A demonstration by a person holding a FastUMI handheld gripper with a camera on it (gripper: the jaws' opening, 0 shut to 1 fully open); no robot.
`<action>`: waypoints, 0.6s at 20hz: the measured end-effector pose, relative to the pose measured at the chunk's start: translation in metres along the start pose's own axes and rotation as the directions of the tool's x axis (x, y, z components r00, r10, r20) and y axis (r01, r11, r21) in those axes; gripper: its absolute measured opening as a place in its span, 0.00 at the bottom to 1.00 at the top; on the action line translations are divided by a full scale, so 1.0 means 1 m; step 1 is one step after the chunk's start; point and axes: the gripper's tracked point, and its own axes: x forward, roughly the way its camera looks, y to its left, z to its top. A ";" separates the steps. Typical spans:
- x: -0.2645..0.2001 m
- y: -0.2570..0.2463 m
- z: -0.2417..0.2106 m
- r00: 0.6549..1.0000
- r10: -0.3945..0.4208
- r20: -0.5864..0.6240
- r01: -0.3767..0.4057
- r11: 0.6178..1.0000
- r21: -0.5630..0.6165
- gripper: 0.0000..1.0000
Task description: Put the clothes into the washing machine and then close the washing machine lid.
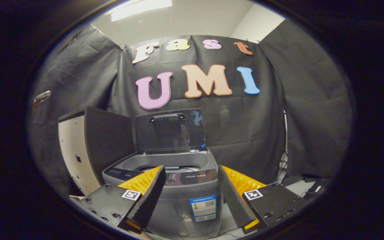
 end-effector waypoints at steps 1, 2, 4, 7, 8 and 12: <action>0.003 -0.003 -0.004 1.000 -0.008 -0.011 0.008 1.000 -0.003 0.96; 0.000 -0.001 -0.005 1.000 -0.009 -0.020 0.009 1.000 0.001 0.96; -0.002 0.001 -0.013 0.998 0.004 -0.058 -0.004 1.000 -0.005 0.96; -0.017 0.000 -0.040 0.987 0.006 -0.162 -0.011 0.999 -0.033 0.97; -0.018 0.000 -0.037 0.987 0.009 -0.158 -0.014 0.999 -0.034 0.97; -0.026 0.000 -0.022 0.995 0.014 -0.096 -0.017 0.999 -0.027 0.97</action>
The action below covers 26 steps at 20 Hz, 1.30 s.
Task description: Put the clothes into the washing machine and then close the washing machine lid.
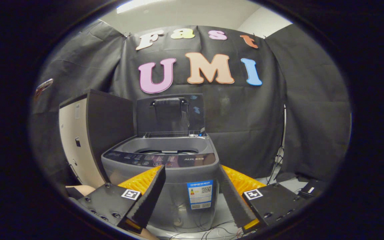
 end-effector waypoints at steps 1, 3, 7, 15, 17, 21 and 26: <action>-0.003 0.000 0.000 1.000 0.001 0.004 -0.001 1.000 0.001 0.97; -0.008 0.000 0.001 1.000 0.004 0.008 -0.004 1.000 -0.001 0.96; -0.017 0.001 0.002 1.000 0.007 0.009 -0.007 1.000 -0.014 0.97; -0.037 0.004 0.002 1.000 0.015 0.011 -0.014 0.999 -0.040 0.97; -0.037 0.004 0.001 1.000 0.011 0.014 -0.010 0.999 -0.039 0.97; -0.037 0.004 0.002 1.000 0.013 0.013 -0.012 0.999 -0.041 0.97; -0.038 0.004 0.002 1.000 0.013 0.011 -0.012 0.999 -0.041 0.96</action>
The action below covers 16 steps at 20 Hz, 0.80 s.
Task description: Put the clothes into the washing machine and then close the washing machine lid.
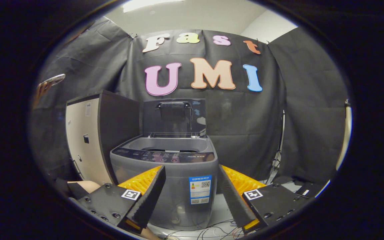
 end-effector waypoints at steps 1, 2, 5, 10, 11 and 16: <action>0.000 0.000 0.000 1.000 0.000 0.000 0.000 1.000 0.000 0.96; 0.000 0.000 0.000 1.000 0.000 0.000 0.000 1.000 0.000 0.96; 0.000 0.000 0.000 1.000 -0.001 0.000 0.001 1.000 0.000 0.96; 0.000 0.000 0.000 1.000 -0.001 -0.001 0.001 1.000 0.000 0.96; 0.001 0.000 0.000 1.000 -0.001 -0.001 0.001 1.000 0.000 0.96; 0.001 0.000 -0.002 1.000 -0.001 -0.007 0.001 1.000 0.000 0.96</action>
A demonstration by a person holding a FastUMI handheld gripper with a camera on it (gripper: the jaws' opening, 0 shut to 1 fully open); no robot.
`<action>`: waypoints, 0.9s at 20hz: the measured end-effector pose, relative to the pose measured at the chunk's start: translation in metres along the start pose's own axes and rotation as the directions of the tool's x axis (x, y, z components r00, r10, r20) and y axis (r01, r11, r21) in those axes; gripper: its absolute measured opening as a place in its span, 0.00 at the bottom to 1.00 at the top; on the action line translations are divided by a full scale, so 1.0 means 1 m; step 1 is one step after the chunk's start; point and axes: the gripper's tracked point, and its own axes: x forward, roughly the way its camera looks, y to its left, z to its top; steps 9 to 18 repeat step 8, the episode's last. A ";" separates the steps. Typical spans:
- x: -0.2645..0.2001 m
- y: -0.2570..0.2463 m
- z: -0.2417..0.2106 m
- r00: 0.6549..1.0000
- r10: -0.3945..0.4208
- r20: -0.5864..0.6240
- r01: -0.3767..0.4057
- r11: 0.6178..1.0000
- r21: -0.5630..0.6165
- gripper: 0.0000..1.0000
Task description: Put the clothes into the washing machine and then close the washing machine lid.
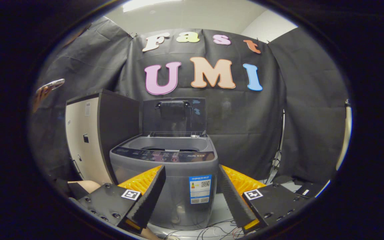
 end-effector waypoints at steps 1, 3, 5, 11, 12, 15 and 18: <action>-0.001 0.000 0.000 1.000 0.000 -0.001 0.000 1.000 0.000 0.96; -0.001 0.000 0.000 1.000 0.000 -0.001 0.000 1.000 0.000 0.96; 0.000 0.000 0.000 1.000 0.001 -0.001 -0.001 1.000 0.000 0.97; 0.000 0.000 0.000 1.000 0.000 -0.001 0.000 1.000 0.000 0.97; 0.000 0.000 0.000 1.000 0.000 -0.001 0.000 1.000 0.000 0.97; 0.000 0.000 0.000 1.000 0.000 -0.001 0.000 1.000 0.000 0.97; 0.000 0.000 0.000 1.000 0.000 -0.001 0.000 1.000 0.000 0.97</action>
